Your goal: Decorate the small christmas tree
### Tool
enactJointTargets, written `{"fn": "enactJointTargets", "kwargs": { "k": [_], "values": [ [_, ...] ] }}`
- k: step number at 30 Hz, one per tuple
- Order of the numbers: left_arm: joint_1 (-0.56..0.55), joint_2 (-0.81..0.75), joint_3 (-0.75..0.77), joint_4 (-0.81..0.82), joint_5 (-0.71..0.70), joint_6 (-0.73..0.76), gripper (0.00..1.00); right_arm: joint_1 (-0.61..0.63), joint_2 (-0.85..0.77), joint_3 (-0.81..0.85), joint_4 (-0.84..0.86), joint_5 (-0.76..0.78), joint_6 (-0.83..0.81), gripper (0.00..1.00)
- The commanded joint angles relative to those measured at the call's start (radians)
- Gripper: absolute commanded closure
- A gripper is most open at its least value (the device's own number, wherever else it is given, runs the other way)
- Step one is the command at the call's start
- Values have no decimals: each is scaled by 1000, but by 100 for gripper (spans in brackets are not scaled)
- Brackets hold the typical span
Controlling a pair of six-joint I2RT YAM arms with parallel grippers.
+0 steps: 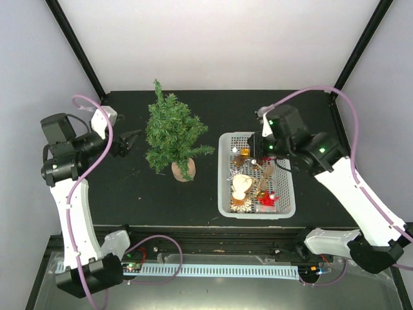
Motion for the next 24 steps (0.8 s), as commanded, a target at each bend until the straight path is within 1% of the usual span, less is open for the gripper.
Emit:
{"fn": "enactJointTargets", "kwargs": {
  "k": [1,5,7,9,10,13,17,20,24],
  "values": [
    [-57,-42,108,-126,217,31,13,-3,-16,179,-106,36,-79,99],
    [-137,-71,161,-106,271,-45,11,-3,-11,336,-161,27,-111,99],
    [-170,-81,163,-58,306,-112,10,-3,-9,405,-168,3,-121,99],
    [-237,-88,150,-2,311,-177,9,-3,-5,475,-173,-11,-122,99],
    [-275,-92,145,12,294,-191,9,-3,0,509,-176,-18,-121,99],
    [-434,-98,133,30,183,-197,9,-3,27,608,-179,-41,-112,99],
    [-634,-94,101,83,39,-218,9,-3,46,695,-130,-77,-92,99],
    [-709,-70,97,104,3,-219,9,-3,65,765,-89,-97,-89,99],
    [-810,-20,118,93,-90,-184,9,-2,100,874,-43,-91,-87,99]
  ]
}}
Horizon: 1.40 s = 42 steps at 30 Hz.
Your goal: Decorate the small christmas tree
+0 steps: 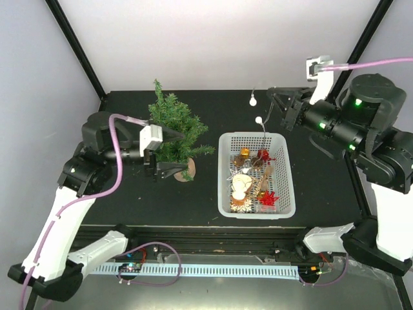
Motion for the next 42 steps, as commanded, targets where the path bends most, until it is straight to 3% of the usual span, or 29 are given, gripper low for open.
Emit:
{"fn": "enactJointTargets", "kwargs": {
  "k": [1,12,23,36,40,42],
  "values": [
    [-106,58,20,24,-140,24,9,-2,30,112,89,-13,11,99],
    [-343,199,-50,186,-334,62,9,-3,53,136,336,-9,51,99],
    [-431,384,-125,473,-393,-17,11,-3,99,183,382,-17,73,99],
    [-468,572,-75,642,-195,-122,16,-2,81,134,403,-9,80,99],
    [-472,605,-82,686,-151,-148,22,-2,78,124,394,-5,80,99],
    [-474,621,-78,692,-161,-148,30,-3,74,117,394,-7,81,99]
  ]
}}
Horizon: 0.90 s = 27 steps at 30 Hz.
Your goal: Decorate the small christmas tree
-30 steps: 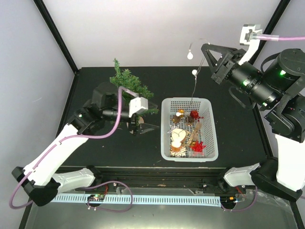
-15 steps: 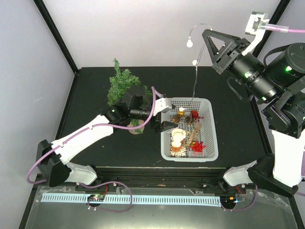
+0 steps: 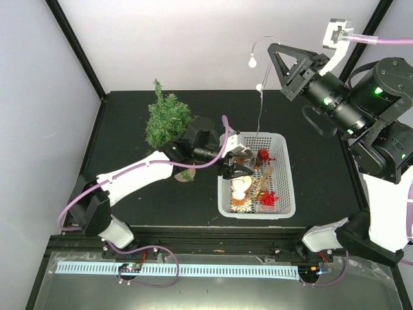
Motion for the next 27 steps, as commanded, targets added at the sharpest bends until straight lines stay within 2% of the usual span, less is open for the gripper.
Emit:
{"fn": "enactJointTargets", "kwargs": {
  "k": [1,4,7,8,11,13,22,25,27],
  "values": [
    [-12,26,44,74,48,-26,37,-3,-21,-12,28,1,9,99],
    [-11,36,38,89,41,-42,67,-2,-33,-19,26,11,6,99],
    [-12,26,12,135,104,-73,86,-2,-45,-26,24,20,1,99],
    [-13,23,5,149,114,-82,91,-2,-49,-30,26,20,1,99],
    [-20,19,-4,162,100,-84,93,-2,-65,-48,34,25,8,99],
    [-21,12,-13,168,77,-82,98,-3,-77,-63,45,29,11,99],
    [-20,-27,-16,191,109,-113,97,-3,-173,-215,158,74,34,99],
    [-21,-20,-12,197,94,-124,79,-3,-171,-220,170,69,45,99],
    [-23,-12,-7,200,90,-129,74,-2,-167,-217,171,65,52,99]
  ]
}}
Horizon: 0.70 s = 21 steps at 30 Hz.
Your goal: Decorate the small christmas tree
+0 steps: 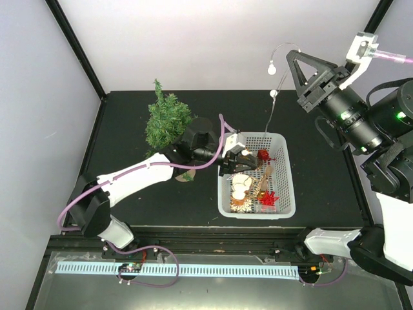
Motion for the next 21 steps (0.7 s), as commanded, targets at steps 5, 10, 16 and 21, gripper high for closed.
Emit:
{"fn": "enactJointTargets", "kwargs": {
  "k": [5,10,16,21],
  "values": [
    [-18,-1,27,41,6,-25,75,-2,1,5,58,14,28,99],
    [-22,-8,28,29,2,-13,84,-3,-2,12,49,24,26,99],
    [-25,4,27,28,-12,-10,65,-2,3,13,51,13,38,99],
    [-36,21,39,21,12,-7,63,-2,-2,8,53,12,44,99]
  ]
}}
